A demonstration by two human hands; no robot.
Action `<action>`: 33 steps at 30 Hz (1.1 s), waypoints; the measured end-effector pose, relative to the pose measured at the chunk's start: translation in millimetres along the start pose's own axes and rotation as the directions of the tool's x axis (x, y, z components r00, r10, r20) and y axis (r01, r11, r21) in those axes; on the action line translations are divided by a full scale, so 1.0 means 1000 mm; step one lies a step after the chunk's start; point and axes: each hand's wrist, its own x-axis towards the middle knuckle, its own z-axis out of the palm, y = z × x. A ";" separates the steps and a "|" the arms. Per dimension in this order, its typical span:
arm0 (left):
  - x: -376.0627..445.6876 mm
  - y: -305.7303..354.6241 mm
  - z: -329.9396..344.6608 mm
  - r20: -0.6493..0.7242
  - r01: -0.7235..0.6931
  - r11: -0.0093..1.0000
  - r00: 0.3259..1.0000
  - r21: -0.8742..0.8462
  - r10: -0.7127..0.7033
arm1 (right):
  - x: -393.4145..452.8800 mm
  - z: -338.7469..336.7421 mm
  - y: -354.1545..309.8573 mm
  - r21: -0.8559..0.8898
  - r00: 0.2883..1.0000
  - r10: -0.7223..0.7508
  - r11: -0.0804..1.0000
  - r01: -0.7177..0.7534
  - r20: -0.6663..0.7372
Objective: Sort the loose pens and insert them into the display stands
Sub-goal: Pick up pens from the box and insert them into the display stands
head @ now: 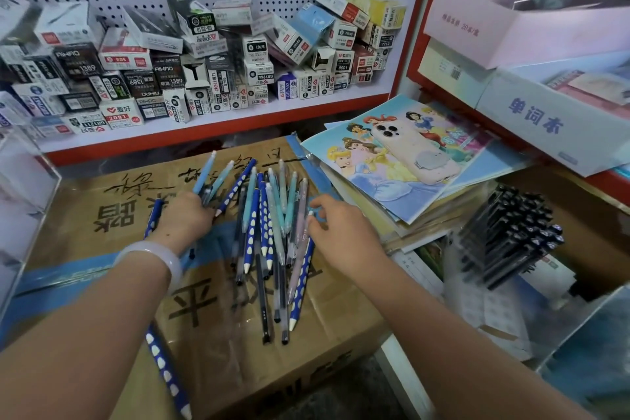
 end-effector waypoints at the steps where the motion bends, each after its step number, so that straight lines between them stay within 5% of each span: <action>1: -0.002 -0.002 -0.003 0.006 0.008 1.000 1.000 -0.025 -0.008 | 0.000 0.000 -0.001 -0.003 1.000 -0.003 1.000 0.003 -0.003; 6: -0.031 -0.001 -0.025 0.037 -0.019 0.990 0.999 -0.137 0.024 | -0.003 -0.001 -0.008 0.029 1.000 -0.007 1.000 0.007 0.006; 10: -0.072 0.006 -0.037 0.209 -0.019 0.776 0.958 -0.631 0.194 | -0.012 -0.005 -0.023 0.227 1.000 0.012 0.974 -0.012 0.000; 15: -0.135 0.019 -0.046 0.358 0.114 0.523 0.846 -0.844 0.394 | -0.032 -0.015 -0.048 0.676 0.980 0.159 0.709 -0.199 0.122; 20: -0.187 0.026 -0.061 0.329 0.111 0.421 0.806 -0.900 0.491 | -0.068 -0.028 -0.066 0.795 0.979 0.125 0.571 -0.205 0.162; 30: -0.266 0.056 -0.070 0.273 0.003 0.499 0.840 -0.866 0.469 | -0.130 -0.106 -0.021 0.939 0.961 0.275 0.331 -0.096 0.001; 33: -0.281 0.077 -0.059 0.252 -0.002 0.490 0.856 -0.872 0.451 | -0.142 -0.144 0.010 0.923 0.912 0.384 0.384 -0.016 -0.143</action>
